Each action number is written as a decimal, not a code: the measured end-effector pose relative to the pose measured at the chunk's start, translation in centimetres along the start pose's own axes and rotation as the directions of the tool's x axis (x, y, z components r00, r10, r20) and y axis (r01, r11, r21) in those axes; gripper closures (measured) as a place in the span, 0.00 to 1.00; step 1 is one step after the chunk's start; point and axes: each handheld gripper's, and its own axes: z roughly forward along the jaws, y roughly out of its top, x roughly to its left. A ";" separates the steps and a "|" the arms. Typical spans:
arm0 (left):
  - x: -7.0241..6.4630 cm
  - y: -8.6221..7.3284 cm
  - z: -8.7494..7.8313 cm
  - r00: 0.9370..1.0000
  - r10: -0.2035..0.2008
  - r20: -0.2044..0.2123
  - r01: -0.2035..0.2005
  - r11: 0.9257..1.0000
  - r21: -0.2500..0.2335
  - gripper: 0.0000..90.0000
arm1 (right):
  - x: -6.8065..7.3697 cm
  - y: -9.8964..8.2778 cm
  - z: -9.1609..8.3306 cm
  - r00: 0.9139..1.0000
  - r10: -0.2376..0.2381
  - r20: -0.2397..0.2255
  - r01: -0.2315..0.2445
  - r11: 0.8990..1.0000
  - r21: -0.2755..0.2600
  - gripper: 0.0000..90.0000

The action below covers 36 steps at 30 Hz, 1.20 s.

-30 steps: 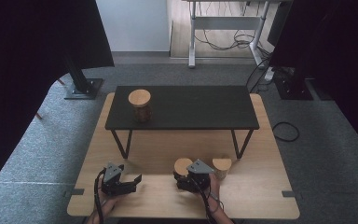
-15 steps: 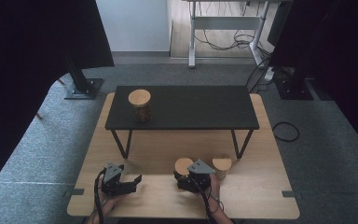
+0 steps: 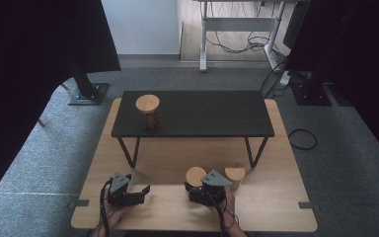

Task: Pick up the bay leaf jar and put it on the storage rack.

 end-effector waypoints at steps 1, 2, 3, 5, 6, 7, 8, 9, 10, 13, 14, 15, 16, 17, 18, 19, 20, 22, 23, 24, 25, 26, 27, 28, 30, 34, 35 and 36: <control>0.0 0.0 0.0 1.000 0.000 0.000 0.000 1.000 0.000 0.09 | 0.0 0.1 -0.2 1.000 0.001 -0.004 -0.001 1.000 -0.003 0.28; 0.0 0.0 0.0 1.000 0.001 0.000 -0.001 1.000 0.000 0.09 | 0.1 0.2 -0.3 1.000 0.000 -0.006 0.000 1.000 -0.008 0.28; 0.0 0.0 0.0 1.000 0.001 0.000 -0.001 1.000 0.000 0.09 | 0.1 0.3 -0.5 1.000 0.001 -0.007 -0.001 1.000 -0.012 0.28; 0.0 0.0 0.0 1.000 0.003 -0.001 -0.003 1.000 0.000 0.09 | 0.1 0.5 -0.9 1.000 0.001 -0.011 -0.002 1.000 -0.021 0.28; 0.0 0.0 0.0 1.000 0.003 -0.001 -0.003 1.000 0.001 0.09 | 0.1 0.6 -1.1 1.000 0.004 -0.017 -0.004 1.000 -0.025 0.28; 0.0 0.0 0.0 1.000 0.003 -0.001 -0.003 1.000 0.001 0.09 | 0.1 0.6 -1.1 1.000 0.004 -0.017 -0.004 1.000 -0.025 0.28; 0.0 0.0 0.0 1.000 0.003 -0.001 -0.003 1.000 0.001 0.09 | 0.1 0.8 -1.3 1.000 0.001 -0.022 -0.002 1.000 -0.030 0.28; 0.0 0.0 0.0 1.000 0.004 -0.001 -0.004 1.000 0.000 0.09 | 0.2 0.9 -1.5 1.000 -0.001 -0.024 0.000 0.999 -0.035 0.28; 0.0 0.0 0.0 1.000 0.004 -0.001 -0.004 1.000 0.000 0.09 | 0.2 0.9 -1.5 1.000 -0.001 -0.024 0.000 0.999 -0.035 0.28; 0.0 0.0 0.0 1.000 0.005 -0.002 -0.005 1.000 0.001 0.09 | 0.2 1.4 -2.3 0.999 -0.010 -0.033 0.008 0.998 -0.056 0.28; 0.0 0.0 0.0 1.000 0.005 -0.003 -0.005 1.000 0.001 0.09 | 0.2 1.5 -2.5 0.999 -0.008 -0.036 0.006 0.998 -0.061 0.28; 0.0 0.0 0.0 1.000 0.005 -0.003 -0.005 1.000 0.001 0.09 | 0.2 1.7 -2.6 0.999 -0.007 -0.041 0.005 0.998 -0.064 0.28; 0.0 0.0 0.0 1.000 0.004 -0.003 -0.004 1.000 0.001 0.09 | 0.2 1.8 -2.8 0.999 -0.009 -0.045 0.006 0.998 -0.067 0.28; 0.0 0.0 0.0 1.000 0.004 -0.004 -0.004 1.000 0.001 0.09 | 0.2 1.9 -2.9 0.999 -0.013 -0.045 0.010 0.998 -0.070 0.28; 0.0 0.0 0.0 1.000 0.003 -0.004 -0.003 1.000 0.001 0.09 | 0.2 2.0 -3.0 0.999 -0.016 -0.044 0.013 0.997 -0.072 0.28; 0.0 0.0 0.0 1.000 0.003 -0.004 -0.003 1.000 0.000 0.09 | 0.2 2.1 -3.1 0.999 -0.019 -0.045 0.016 0.997 -0.075 0.28; 0.0 0.0 0.0 1.000 0.003 -0.004 -0.003 1.000 0.001 0.09 | 0.2 2.2 -3.2 0.999 -0.022 -0.045 0.018 0.997 -0.079 0.28; 0.0 0.0 0.0 1.000 0.004 -0.003 -0.004 1.000 0.001 0.09 | 0.1 2.4 -3.5 0.999 -0.019 -0.048 0.015 0.996 -0.085 0.28; 0.0 0.0 0.0 1.000 0.004 -0.003 -0.004 1.000 0.001 0.09 | 0.1 2.5 -3.6 0.999 -0.017 -0.052 0.013 0.996 -0.087 0.28; 0.0 0.0 0.0 1.000 0.005 -0.004 -0.005 1.000 0.000 0.10 | 0.0 2.6 -3.7 0.998 -0.020 -0.054 0.015 0.996 -0.092 0.28; 0.0 0.0 0.0 1.000 0.004 -0.003 -0.004 1.000 0.000 0.10 | 0.0 2.6 -3.9 0.998 -0.025 -0.058 0.020 0.995 -0.096 0.28; 0.0 0.0 0.0 1.000 0.004 -0.003 -0.004 1.000 0.000 0.10 | 0.0 2.7 -4.0 0.997 -0.034 -0.064 0.028 0.994 -0.101 0.28; 0.0 0.0 0.0 1.000 0.004 -0.003 -0.004 1.000 0.000 0.10 | -0.1 2.8 -4.1 0.997 -0.042 -0.069 0.035 0.994 -0.108 0.28; 0.1 0.0 0.0 1.000 0.004 -0.002 -0.004 1.000 0.000 0.10 | -0.1 2.8 -4.2 0.996 -0.044 -0.072 0.036 0.993 -0.111 0.28; 0.1 0.0 0.0 1.000 0.003 -0.002 -0.003 1.000 0.001 0.10 | -0.2 3.0 -4.5 0.995 -0.052 -0.080 0.042 0.992 -0.120 0.28; 0.0 0.0 0.0 1.000 0.005 -0.002 -0.005 1.000 0.000 0.10 | -0.4 3.2 -5.0 0.994 -0.066 -0.091 0.054 0.990 -0.134 0.28; 0.0 0.0 0.0 1.000 0.006 -0.003 -0.006 1.000 0.001 0.10 | -0.4 3.3 -5.1 0.993 -0.073 -0.093 0.059 0.989 -0.136 0.28; 0.0 0.0 0.0 1.000 0.008 -0.003 -0.008 1.000 0.001 0.10 | -0.4 3.3 -5.2 0.992 -0.078 -0.095 0.065 0.989 -0.136 0.28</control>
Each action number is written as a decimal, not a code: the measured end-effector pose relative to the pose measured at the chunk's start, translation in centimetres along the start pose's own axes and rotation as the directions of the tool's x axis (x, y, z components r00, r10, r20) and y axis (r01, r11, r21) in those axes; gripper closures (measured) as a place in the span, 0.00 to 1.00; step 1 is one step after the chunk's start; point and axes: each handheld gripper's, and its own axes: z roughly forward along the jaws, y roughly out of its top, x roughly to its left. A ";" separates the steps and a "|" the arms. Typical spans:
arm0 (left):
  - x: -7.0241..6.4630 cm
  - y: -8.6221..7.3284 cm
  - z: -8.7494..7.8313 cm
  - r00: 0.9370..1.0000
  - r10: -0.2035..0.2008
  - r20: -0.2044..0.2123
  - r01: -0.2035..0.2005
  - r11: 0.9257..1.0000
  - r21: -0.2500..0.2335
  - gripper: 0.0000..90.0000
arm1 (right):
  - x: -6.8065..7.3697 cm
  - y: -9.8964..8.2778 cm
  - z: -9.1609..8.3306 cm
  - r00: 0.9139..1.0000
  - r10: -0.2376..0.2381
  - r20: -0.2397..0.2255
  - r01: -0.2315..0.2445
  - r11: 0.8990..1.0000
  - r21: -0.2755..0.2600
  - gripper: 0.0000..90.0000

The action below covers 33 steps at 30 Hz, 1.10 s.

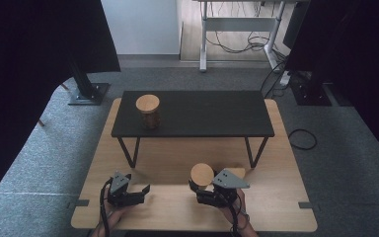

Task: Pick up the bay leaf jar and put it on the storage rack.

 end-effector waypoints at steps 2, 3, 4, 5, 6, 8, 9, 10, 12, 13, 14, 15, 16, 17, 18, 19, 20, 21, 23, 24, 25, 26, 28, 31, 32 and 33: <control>0.0 0.0 0.0 1.000 0.001 -0.001 -0.001 1.000 0.001 0.10 | 0.0 0.1 -0.2 1.000 -0.003 -0.011 0.003 1.000 -0.002 0.28; 0.0 0.0 0.0 1.000 0.002 -0.001 -0.002 1.000 0.001 0.10 | 0.0 0.1 -0.2 1.000 -0.007 -0.016 0.007 1.000 -0.001 0.28; 0.0 0.0 0.0 1.000 0.002 -0.001 -0.002 1.000 0.001 0.10 | 0.1 0.1 -0.3 1.000 -0.012 -0.020 0.012 1.000 -0.002 0.28; 0.0 0.0 0.0 1.000 0.001 -0.001 -0.001 1.000 0.000 0.10 | 0.1 0.2 -0.3 1.000 -0.014 -0.023 0.014 1.000 -0.002 0.28; 0.0 0.0 0.0 1.000 0.001 -0.002 -0.001 1.000 0.000 0.10 | 0.1 0.2 -0.3 0.999 -0.018 -0.026 0.018 1.000 -0.003 0.28; 0.0 0.0 0.0 1.000 0.002 -0.002 -0.002 1.000 -0.001 0.10 | 0.2 0.3 -0.3 0.999 -0.022 -0.031 0.022 1.000 -0.003 0.28; 0.0 0.0 0.0 1.000 0.002 -0.001 -0.002 1.000 0.000 0.10 | 0.3 0.3 -0.4 0.999 -0.025 -0.033 0.025 1.000 -0.005 0.28; 0.0 0.0 0.0 1.000 0.003 -0.001 -0.003 1.000 0.000 0.10 | 0.3 0.4 -0.4 0.999 -0.026 -0.036 0.026 1.000 -0.006 0.28; 0.0 0.0 0.0 1.000 0.003 -0.003 -0.003 1.000 0.000 0.10 | 0.4 0.5 -0.5 0.999 -0.029 -0.043 0.028 1.000 -0.009 0.28; 0.0 0.0 0.0 1.000 0.003 -0.004 -0.003 1.000 0.002 0.10 | 0.4 0.6 -0.5 0.998 -0.030 -0.046 0.030 0.999 -0.012 0.28; 0.1 0.0 0.0 1.000 0.004 -0.006 -0.004 1.000 0.001 0.10 | 0.3 0.7 -0.5 0.998 -0.030 -0.049 0.029 0.999 -0.014 0.28; 0.1 0.0 0.0 1.000 0.003 -0.008 -0.003 1.000 0.000 0.10 | 0.3 0.7 -0.6 0.998 -0.030 -0.053 0.029 0.999 -0.016 0.28; 0.1 0.0 0.0 1.000 0.001 -0.007 -0.001 1.000 0.000 0.10 | 0.3 0.8 -0.6 0.998 -0.027 -0.055 0.026 0.999 -0.018 0.28; 0.2 0.0 0.0 1.000 -0.001 -0.006 0.001 1.000 0.000 0.10 | 0.3 0.8 -0.6 0.998 -0.023 -0.059 0.022 1.000 -0.021 0.28; 0.2 0.0 0.0 1.000 -0.002 -0.007 0.002 1.000 0.000 0.10 | 0.3 0.9 -0.6 0.998 -0.023 -0.064 0.021 1.000 -0.021 0.28; 0.2 0.0 0.0 1.000 -0.003 -0.007 0.003 1.000 0.000 0.10 | 0.3 0.9 -0.5 0.998 -0.023 -0.066 0.021 1.000 -0.023 0.28; 0.2 0.0 0.0 1.000 -0.004 -0.007 0.004 1.000 0.000 0.10 | 0.3 0.9 -0.5 0.998 -0.020 -0.067 0.018 1.000 -0.025 0.28; 0.2 0.0 0.0 1.000 -0.005 -0.007 0.005 1.000 0.000 0.10 | 0.3 1.0 -0.5 0.998 -0.015 -0.068 0.013 1.000 -0.027 0.28; 0.2 0.0 0.0 1.000 -0.006 -0.007 0.006 1.000 0.001 0.10 | 0.2 1.0 -0.5 0.998 -0.013 -0.067 0.011 1.000 -0.028 0.28; 0.2 0.0 0.0 1.000 -0.006 -0.007 0.006 1.000 0.001 0.10 | 0.1 1.1 -0.5 0.998 -0.016 -0.067 0.014 1.000 -0.027 0.28; 0.2 0.0 0.0 1.000 -0.005 -0.007 0.005 1.000 0.002 0.10 | 0.1 1.1 -0.6 0.998 -0.013 -0.067 0.011 1.000 -0.026 0.28; 0.2 0.0 0.0 1.000 -0.006 -0.007 0.006 1.000 0.001 0.10 | 0.1 1.2 -0.6 0.998 -0.015 -0.067 0.014 1.000 -0.024 0.28; 0.2 0.0 0.0 1.000 -0.006 -0.007 0.006 1.000 0.001 0.10 | 0.0 1.4 -0.7 0.998 -0.018 -0.068 0.017 1.000 -0.024 0.28; 0.2 0.0 0.0 1.000 -0.007 -0.007 0.007 1.000 0.002 0.10 | 0.0 1.8 -0.9 0.997 -0.024 -0.069 0.023 0.999 -0.025 0.28; 0.3 0.0 0.0 1.000 -0.007 -0.008 0.007 1.000 0.001 0.10 | 0.0 1.9 -0.9 0.997 -0.026 -0.069 0.025 0.999 -0.026 0.28; 0.3 0.0 0.0 1.000 -0.009 -0.008 0.009 1.000 0.001 0.10 | 0.0 2.0 -1.0 0.997 -0.028 -0.069 0.026 0.999 -0.027 0.28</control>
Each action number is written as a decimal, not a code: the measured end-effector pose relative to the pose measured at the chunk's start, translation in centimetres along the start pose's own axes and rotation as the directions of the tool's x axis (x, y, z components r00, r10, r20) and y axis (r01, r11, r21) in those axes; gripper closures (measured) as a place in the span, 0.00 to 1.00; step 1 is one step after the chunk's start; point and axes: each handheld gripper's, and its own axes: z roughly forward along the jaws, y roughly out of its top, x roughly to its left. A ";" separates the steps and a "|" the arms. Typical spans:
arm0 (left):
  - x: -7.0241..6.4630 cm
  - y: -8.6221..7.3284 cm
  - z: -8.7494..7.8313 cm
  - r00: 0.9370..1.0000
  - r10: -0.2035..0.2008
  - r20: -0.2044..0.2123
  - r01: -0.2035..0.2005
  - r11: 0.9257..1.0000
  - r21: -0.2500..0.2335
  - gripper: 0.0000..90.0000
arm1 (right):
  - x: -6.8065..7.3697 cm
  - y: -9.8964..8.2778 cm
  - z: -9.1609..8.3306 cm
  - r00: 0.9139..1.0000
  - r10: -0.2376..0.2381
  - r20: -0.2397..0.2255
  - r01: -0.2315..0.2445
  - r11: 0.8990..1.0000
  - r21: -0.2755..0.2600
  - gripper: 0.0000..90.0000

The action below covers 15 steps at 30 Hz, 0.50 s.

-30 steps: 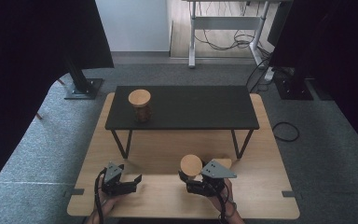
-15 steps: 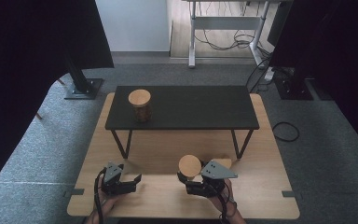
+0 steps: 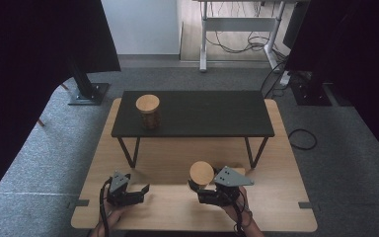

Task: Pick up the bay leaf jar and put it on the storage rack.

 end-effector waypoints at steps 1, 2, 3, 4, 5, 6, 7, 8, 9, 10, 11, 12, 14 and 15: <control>0.0 0.0 0.0 1.000 0.000 0.000 0.000 1.000 0.000 0.10 | 0.0 0.1 0.0 1.000 0.006 -0.004 -0.007 1.000 -0.002 0.28; 0.0 0.0 0.0 1.000 -0.001 0.000 0.001 1.000 0.000 0.10 | 0.0 0.3 -0.1 1.000 0.008 -0.010 -0.008 1.000 -0.006 0.28; 0.0 0.0 0.0 1.000 -0.001 0.000 0.001 1.000 0.000 0.10 | 0.0 0.4 -0.1 1.000 0.008 -0.012 -0.008 1.000 -0.009 0.28; 0.0 0.0 0.0 1.000 -0.003 0.000 0.003 1.000 -0.001 0.10 | 0.0 0.6 -0.1 1.000 0.004 -0.013 -0.004 1.000 -0.009 0.28; 0.0 0.0 0.0 1.000 -0.004 0.000 0.004 1.000 -0.002 0.10 | 0.0 0.8 -0.1 1.000 0.003 -0.013 -0.003 1.000 -0.012 0.28; 0.0 0.0 0.0 1.000 -0.002 0.000 0.002 1.000 0.000 0.10 | 0.0 0.9 -0.1 1.000 0.000 -0.013 0.000 1.000 -0.013 0.28; 0.0 0.0 0.0 1.000 -0.002 0.000 0.002 1.000 0.000 0.10 | 0.0 1.1 -0.1 1.000 -0.001 -0.013 0.001 1.000 -0.014 0.28; 0.0 0.0 0.0 1.000 -0.002 0.000 0.002 1.000 0.001 0.10 | 0.0 1.2 -0.1 1.000 -0.003 -0.013 0.003 1.000 -0.015 0.28; 0.0 0.0 0.0 1.000 -0.002 0.001 0.002 1.000 0.001 0.10 | 0.0 1.3 -0.1 1.000 -0.005 -0.012 0.005 1.000 -0.016 0.28; 0.0 0.0 0.0 1.000 -0.002 0.001 0.002 1.000 0.001 0.10 | 0.1 1.4 0.0 1.000 -0.004 -0.011 0.003 1.000 -0.016 0.28; 0.0 0.0 0.0 1.000 -0.001 0.002 0.001 1.000 0.001 0.10 | 0.0 1.5 0.0 1.000 -0.005 -0.012 0.005 1.000 -0.018 0.28; 0.0 0.0 0.0 1.000 -0.001 0.002 0.001 1.000 0.001 0.10 | 0.0 1.7 0.1 1.000 -0.002 -0.014 0.002 1.000 -0.017 0.28; 0.0 0.0 0.0 1.000 -0.003 0.003 0.003 1.000 0.000 0.10 | 0.0 1.9 0.2 1.000 -0.002 -0.018 0.001 1.000 -0.018 0.28; 0.1 0.0 0.0 1.000 -0.005 0.004 0.005 1.000 0.000 0.10 | 0.0 2.1 0.3 1.000 -0.004 -0.019 0.004 1.000 -0.017 0.28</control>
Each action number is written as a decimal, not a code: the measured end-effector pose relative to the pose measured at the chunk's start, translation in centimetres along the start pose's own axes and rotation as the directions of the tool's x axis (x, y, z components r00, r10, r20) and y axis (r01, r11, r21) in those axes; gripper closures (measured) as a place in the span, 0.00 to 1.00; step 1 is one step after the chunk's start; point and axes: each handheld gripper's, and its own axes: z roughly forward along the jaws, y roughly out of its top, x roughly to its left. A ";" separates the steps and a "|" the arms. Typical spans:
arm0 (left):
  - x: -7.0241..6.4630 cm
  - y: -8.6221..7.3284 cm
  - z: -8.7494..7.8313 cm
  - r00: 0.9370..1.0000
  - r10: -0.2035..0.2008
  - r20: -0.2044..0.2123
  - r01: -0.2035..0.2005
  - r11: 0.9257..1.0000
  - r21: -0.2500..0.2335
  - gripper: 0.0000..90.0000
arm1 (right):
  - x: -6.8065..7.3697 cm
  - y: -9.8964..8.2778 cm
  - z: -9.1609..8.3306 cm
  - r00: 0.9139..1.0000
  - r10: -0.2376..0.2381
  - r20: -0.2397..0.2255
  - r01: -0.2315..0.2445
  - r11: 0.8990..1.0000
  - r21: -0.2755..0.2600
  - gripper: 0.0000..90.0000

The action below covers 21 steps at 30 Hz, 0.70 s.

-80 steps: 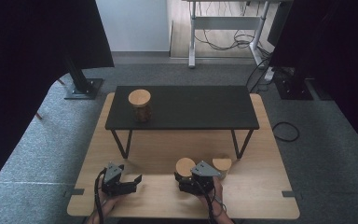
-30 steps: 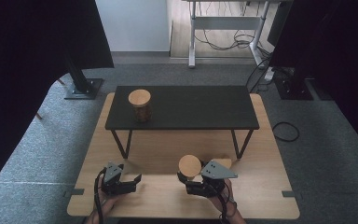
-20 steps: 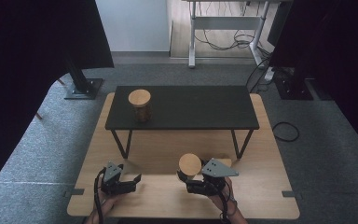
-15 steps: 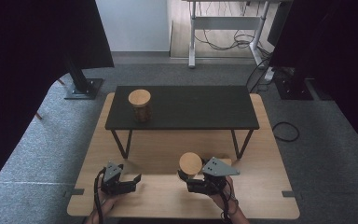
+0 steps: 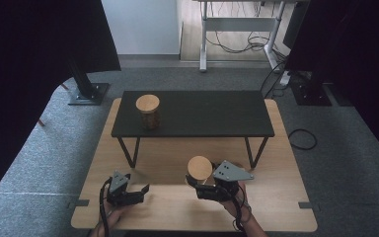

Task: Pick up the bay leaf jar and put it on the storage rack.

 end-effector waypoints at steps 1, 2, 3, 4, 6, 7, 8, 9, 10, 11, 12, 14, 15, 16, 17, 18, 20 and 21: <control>0.0 0.0 0.0 1.000 0.001 0.000 -0.001 1.000 0.002 0.10 | 0.0 0.1 0.1 1.000 -0.004 0.002 0.004 1.000 0.002 0.28; 0.0 0.0 0.0 1.000 0.000 0.001 0.000 1.000 0.002 0.10 | 0.0 0.3 0.1 1.000 -0.007 0.003 0.007 1.000 0.004 0.28; 0.0 0.0 0.0 1.000 0.000 0.002 0.000 1.000 0.001 0.10 | 0.0 0.4 0.1 1.000 -0.009 0.002 0.009 1.000 0.001 0.28; 0.0 0.0 0.0 1.000 -0.001 0.002 0.001 1.000 -0.001 0.10 | 0.0 0.5 0.1 1.000 -0.007 0.001 0.007 1.000 0.001 0.28; 0.0 0.0 0.0 1.000 0.002 0.001 -0.002 1.000 0.000 0.10 | -0.1 0.8 0.1 1.000 -0.006 -0.001 0.006 1.000 -0.004 0.28; 0.0 0.0 0.0 1.000 0.002 0.000 -0.002 1.000 0.000 0.10 | -0.1 0.9 0.1 1.000 -0.004 -0.002 0.004 1.000 -0.007 0.28; 0.0 0.0 0.0 1.000 0.003 0.000 -0.003 1.000 0.000 0.10 | -0.1 1.0 0.1 1.000 -0.002 -0.003 0.002 1.000 -0.009 0.28; 0.0 0.0 0.0 1.000 0.003 0.000 -0.003 1.000 0.000 0.10 | -0.1 1.1 0.0 1.000 -0.005 -0.004 0.005 1.000 -0.010 0.28; 0.0 0.0 0.0 1.000 0.004 -0.001 -0.004 1.000 0.000 0.10 | -0.1 1.3 0.0 1.000 -0.011 -0.004 0.011 1.000 -0.012 0.28; -0.1 0.0 0.0 1.000 0.006 -0.002 -0.006 1.000 0.001 0.10 | -0.2 1.4 -0.1 1.000 -0.010 -0.004 0.010 1.000 -0.016 0.28; -0.1 0.0 0.0 1.000 0.007 -0.003 -0.007 1.000 0.002 0.10 | -0.2 1.5 -0.1 1.000 -0.007 -0.005 0.007 1.000 -0.019 0.28; -0.1 0.0 0.0 1.000 0.008 -0.004 -0.008 1.000 0.002 0.10 | -0.3 1.8 -0.1 1.000 -0.011 -0.003 0.010 1.000 -0.022 0.28; -0.1 0.0 0.0 1.000 0.008 -0.004 -0.008 1.000 0.002 0.10 | -0.3 1.9 -0.1 1.000 -0.012 -0.002 0.012 1.000 -0.023 0.28; -0.1 0.0 0.0 1.000 0.008 -0.003 -0.008 1.000 0.002 0.10 | -0.4 2.1 -0.1 1.000 -0.013 -0.001 0.013 1.000 -0.026 0.28; -0.1 0.0 0.0 1.000 0.008 -0.003 -0.008 1.000 0.002 0.10 | -0.4 2.3 -0.2 1.000 -0.013 -0.001 0.013 0.999 -0.030 0.28; -0.1 0.0 0.0 1.000 0.008 -0.003 -0.008 1.000 0.001 0.10 | -0.5 2.4 -0.2 1.000 -0.015 -0.002 0.015 0.999 -0.033 0.28; -0.1 0.0 0.0 1.000 0.008 -0.005 -0.008 1.000 0.000 0.10 | -0.5 2.7 -0.2 1.000 -0.009 -0.003 0.009 0.999 -0.041 0.28; -0.1 0.0 0.0 1.000 0.008 -0.009 -0.008 1.000 -0.002 0.10 | -0.5 2.8 -0.3 1.000 -0.006 -0.006 0.006 0.999 -0.045 0.28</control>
